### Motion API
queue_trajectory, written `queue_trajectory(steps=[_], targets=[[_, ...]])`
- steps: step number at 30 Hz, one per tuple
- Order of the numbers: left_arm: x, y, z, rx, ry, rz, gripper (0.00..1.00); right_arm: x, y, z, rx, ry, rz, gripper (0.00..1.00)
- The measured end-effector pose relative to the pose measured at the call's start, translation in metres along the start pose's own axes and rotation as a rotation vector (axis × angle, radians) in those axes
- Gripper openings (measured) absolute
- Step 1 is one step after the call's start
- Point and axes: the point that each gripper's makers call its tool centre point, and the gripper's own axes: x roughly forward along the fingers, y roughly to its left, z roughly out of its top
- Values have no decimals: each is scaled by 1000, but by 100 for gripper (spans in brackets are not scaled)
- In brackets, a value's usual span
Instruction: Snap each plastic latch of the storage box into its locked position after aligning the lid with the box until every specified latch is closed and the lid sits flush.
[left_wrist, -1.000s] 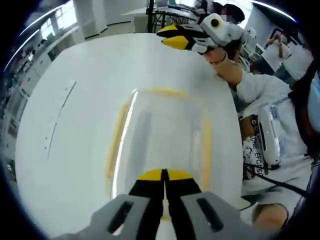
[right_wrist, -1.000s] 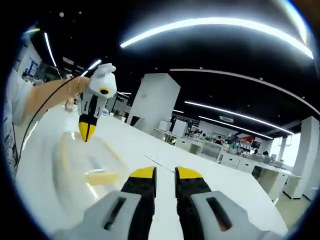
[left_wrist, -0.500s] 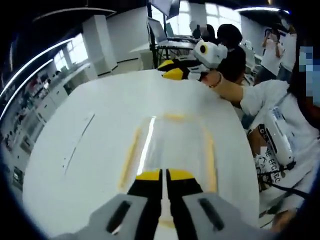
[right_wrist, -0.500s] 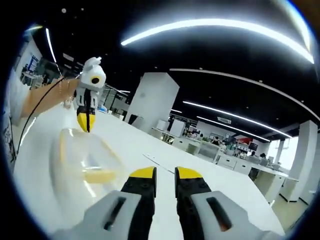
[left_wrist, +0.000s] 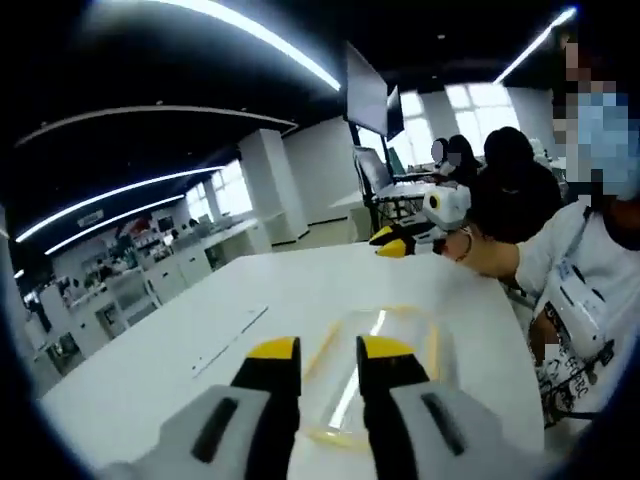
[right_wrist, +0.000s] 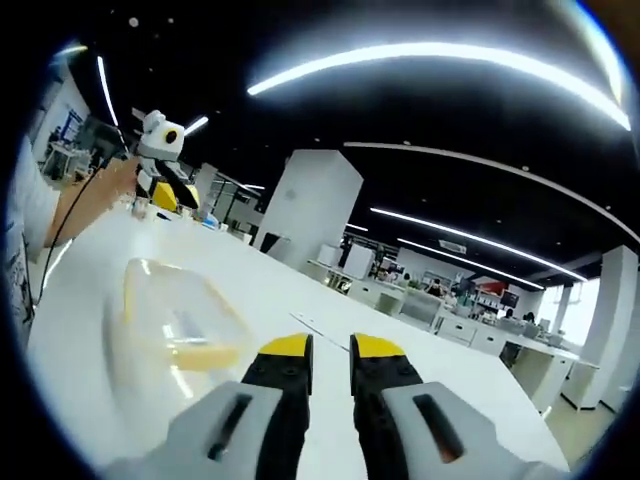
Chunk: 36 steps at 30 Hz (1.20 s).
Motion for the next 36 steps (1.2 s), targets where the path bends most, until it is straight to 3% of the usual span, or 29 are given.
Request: queue_trajectory(steps=[7,11,16,19,22,25,28,36], targets=[[-34,20,-4,8,-71,233,31,-2,1,1,-12,-6,-6,14],[-55,34,-8,37,-186,335,32,-4,0,4,-42,-21,-24,14],[-82,65,-33,-46,-239,503,33,-7,-4,9,-36,-55,-43,15],[-102,76,-39,-14,-220,589,33,-8,-10,6,-32,-37,-73,15],[-122,88,-36,1,-261,702,34,-9,-15,6,-30,-32,-93,15],[-128,92,-40,-32,-266,711,35,-11,-20,7,-24,-40,-113,15],[-129,102,-59,-22,-140,773,35,-12,-25,6,-24,-36,-129,15],[-130,106,-58,-17,-146,816,35,-15,-43,2,9,-23,-195,17]])
